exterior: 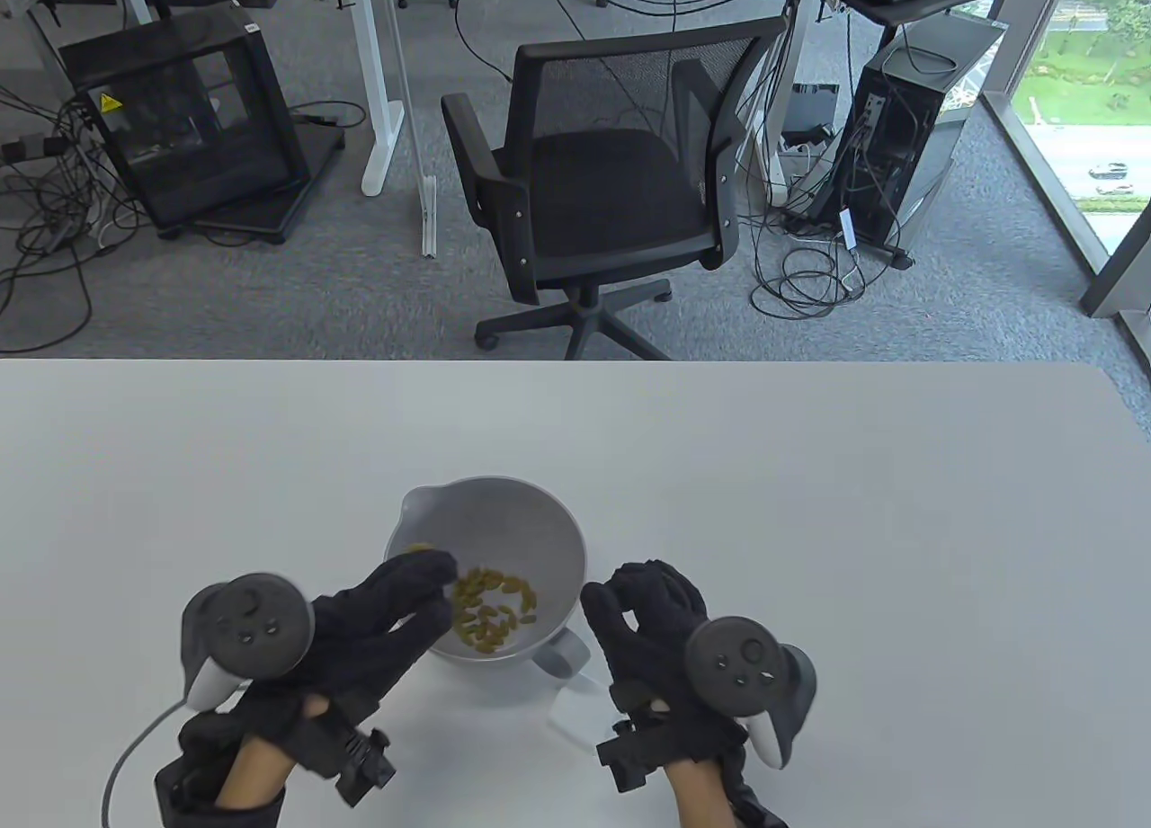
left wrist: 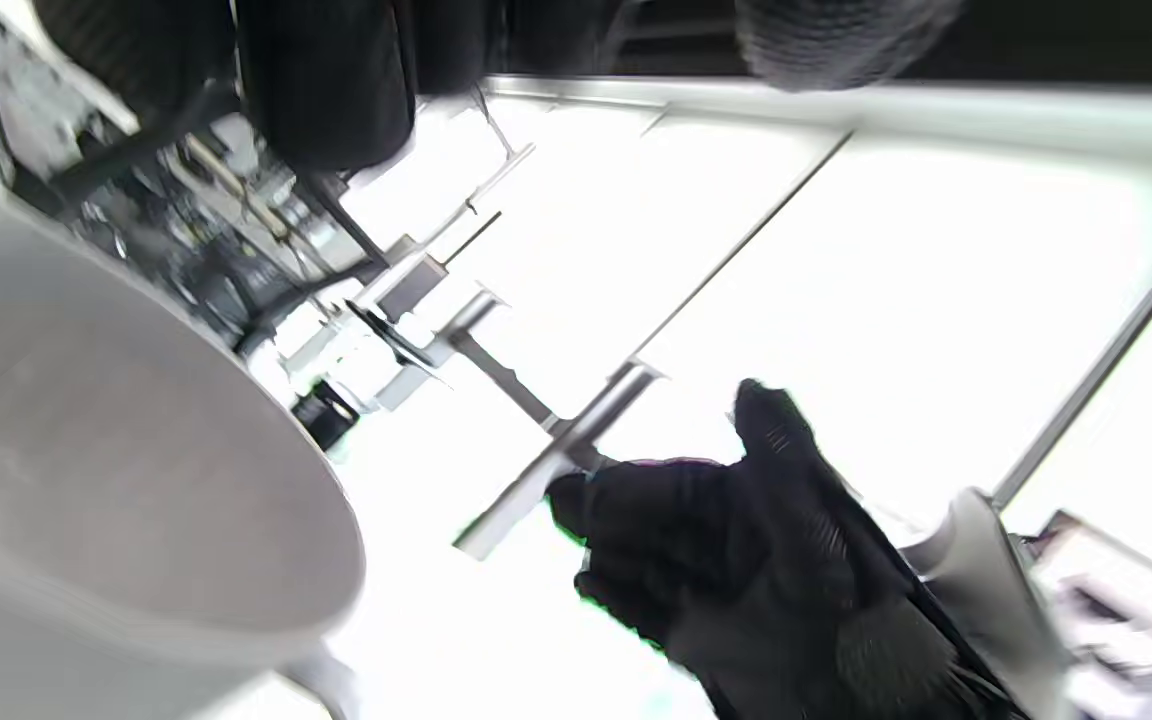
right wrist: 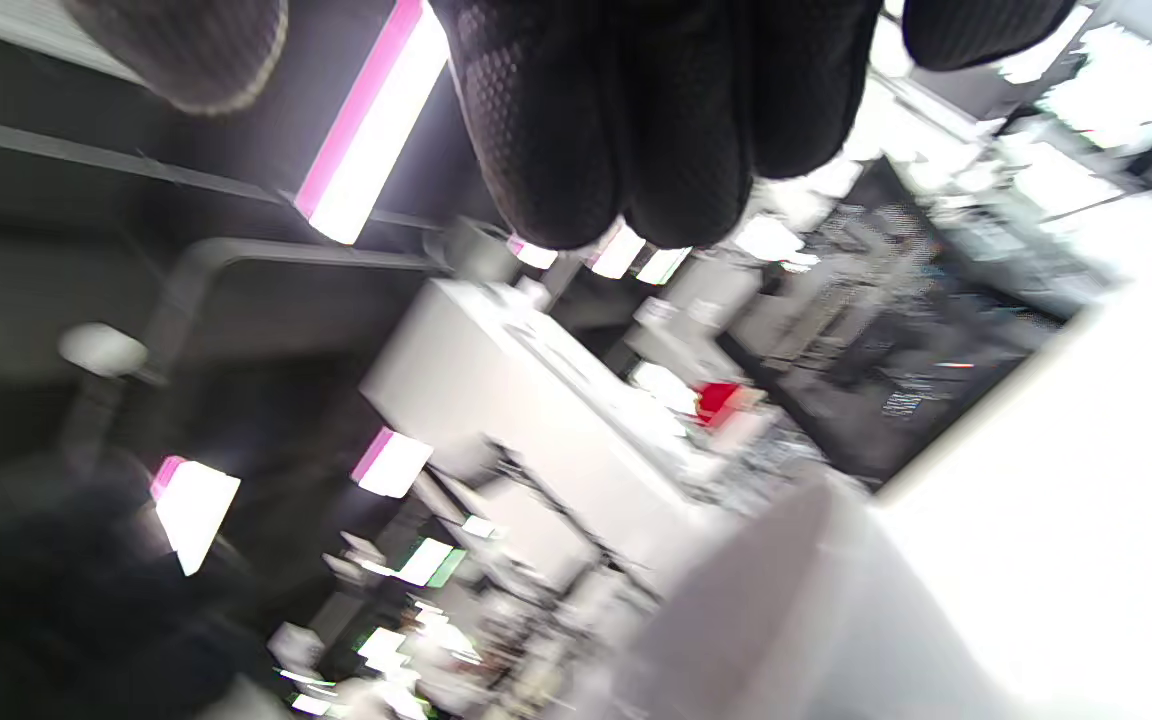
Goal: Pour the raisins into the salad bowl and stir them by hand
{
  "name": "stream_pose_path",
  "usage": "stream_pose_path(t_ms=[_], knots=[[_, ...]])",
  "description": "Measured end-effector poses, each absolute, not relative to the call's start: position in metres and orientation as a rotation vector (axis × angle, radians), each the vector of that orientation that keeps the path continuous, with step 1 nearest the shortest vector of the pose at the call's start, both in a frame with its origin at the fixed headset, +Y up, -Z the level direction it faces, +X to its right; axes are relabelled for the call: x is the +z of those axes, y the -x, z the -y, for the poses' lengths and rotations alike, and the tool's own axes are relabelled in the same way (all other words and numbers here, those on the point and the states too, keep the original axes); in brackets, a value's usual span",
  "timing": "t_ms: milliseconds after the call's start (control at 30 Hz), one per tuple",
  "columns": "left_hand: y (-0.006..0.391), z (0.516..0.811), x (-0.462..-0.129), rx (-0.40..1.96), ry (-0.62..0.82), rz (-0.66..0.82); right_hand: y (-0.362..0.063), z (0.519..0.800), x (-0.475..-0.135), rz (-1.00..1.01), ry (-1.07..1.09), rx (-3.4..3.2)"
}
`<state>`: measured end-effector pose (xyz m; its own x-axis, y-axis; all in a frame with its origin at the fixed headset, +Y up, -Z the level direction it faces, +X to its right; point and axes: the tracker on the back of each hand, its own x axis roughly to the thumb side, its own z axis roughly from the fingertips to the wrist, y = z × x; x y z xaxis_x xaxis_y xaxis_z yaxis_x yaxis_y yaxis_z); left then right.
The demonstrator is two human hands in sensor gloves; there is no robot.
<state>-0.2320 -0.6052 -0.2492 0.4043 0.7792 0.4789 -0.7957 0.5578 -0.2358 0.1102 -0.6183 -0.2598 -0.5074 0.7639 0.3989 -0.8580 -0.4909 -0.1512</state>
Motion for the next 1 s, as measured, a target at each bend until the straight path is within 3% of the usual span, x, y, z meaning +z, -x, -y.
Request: stream_pose_path(t_ms=[100,167,400,633,1000], knots=[[0.247,0.637,-0.234,1.085,0.089,0.55,-0.119,0.608,-0.249,0.318,-0.578,1.985],[0.25,0.658,-0.233,1.03,0.09,0.517,-0.12,0.62,-0.255,0.143,-0.639,1.985],[0.253,0.725,-0.232,0.974,0.248,0.417,-0.115,0.725,-0.294,-0.425,-0.438,2.017],[0.264,0.735,-0.235,1.004,0.257,0.395,-0.104,0.743,-0.294,-0.508,-0.407,2.112],[0.262,0.737,-0.24,1.027,0.259,0.408,-0.103,0.744,-0.296,-0.492,-0.395,2.167]])
